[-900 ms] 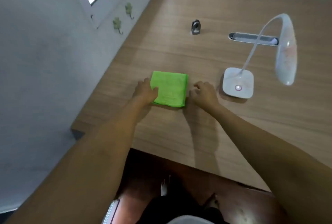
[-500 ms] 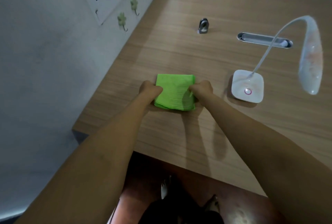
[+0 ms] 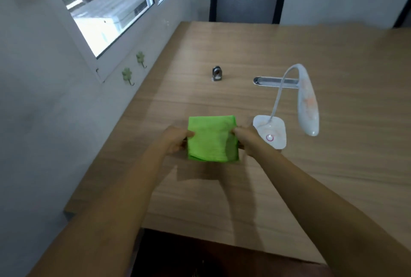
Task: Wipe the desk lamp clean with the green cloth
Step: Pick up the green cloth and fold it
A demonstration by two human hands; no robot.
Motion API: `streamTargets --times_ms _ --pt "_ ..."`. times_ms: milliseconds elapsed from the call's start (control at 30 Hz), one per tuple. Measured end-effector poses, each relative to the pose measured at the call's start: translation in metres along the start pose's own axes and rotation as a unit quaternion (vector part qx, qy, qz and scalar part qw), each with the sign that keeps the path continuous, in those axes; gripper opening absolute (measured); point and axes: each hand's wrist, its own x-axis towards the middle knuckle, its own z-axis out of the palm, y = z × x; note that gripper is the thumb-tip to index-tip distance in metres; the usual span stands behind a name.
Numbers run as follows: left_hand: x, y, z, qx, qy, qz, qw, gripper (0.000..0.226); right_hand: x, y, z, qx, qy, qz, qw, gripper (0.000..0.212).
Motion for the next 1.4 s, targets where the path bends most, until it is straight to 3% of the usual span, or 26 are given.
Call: streamTargets --times_ms 167,300,367,533,667,733,900,1000,1067,1133,1267,1400 --pt "-0.007 0.021 0.049 0.004 -0.113 0.008 0.994 0.020 -0.010 0.000 -0.062 0.028 -0.003 -0.021 0.999 0.015" --pt "-0.011 0.034 0.090 -0.013 -0.116 0.042 0.992 0.037 -0.018 0.008 -0.110 0.085 0.047 -0.035 0.995 0.029" --pt "-0.014 0.037 0.105 0.018 -0.142 0.056 0.988 0.041 -0.021 0.010 -0.127 0.085 0.021 -0.042 0.995 0.042" --pt "-0.010 0.039 0.120 0.053 -0.206 0.045 0.976 0.026 -0.021 0.011 -0.155 0.051 -0.091 -0.024 0.994 0.046" --pt "-0.007 0.037 0.121 0.057 -0.233 0.035 0.970 0.032 -0.020 0.016 -0.162 -0.006 -0.117 -0.037 0.992 0.059" --pt "-0.008 0.037 0.121 0.059 -0.239 0.045 0.968 0.040 -0.022 0.015 -0.163 -0.058 -0.114 -0.061 0.990 0.055" --pt "-0.008 0.041 0.117 0.124 -0.225 0.080 0.963 0.050 -0.028 0.012 -0.166 -0.209 -0.096 -0.149 0.962 0.016" --pt "-0.007 0.042 0.114 0.166 -0.195 0.111 0.960 0.039 -0.028 0.011 -0.167 -0.222 -0.059 -0.175 0.957 0.034" --pt "-0.008 0.043 0.112 0.194 -0.191 0.120 0.955 0.030 -0.028 0.011 -0.171 -0.232 -0.048 -0.180 0.955 0.030" --pt "-0.008 0.042 0.110 0.220 -0.193 0.108 0.950 0.021 -0.026 0.013 -0.173 -0.204 -0.057 -0.155 0.965 0.011" --pt "-0.010 0.036 0.115 0.163 -0.213 0.050 0.962 0.009 -0.030 0.016 -0.170 -0.010 -0.074 -0.058 0.996 0.017" --pt "-0.017 0.024 0.127 0.116 -0.232 0.004 0.966 0.002 -0.036 0.030 -0.160 0.166 -0.044 0.038 0.984 0.025"
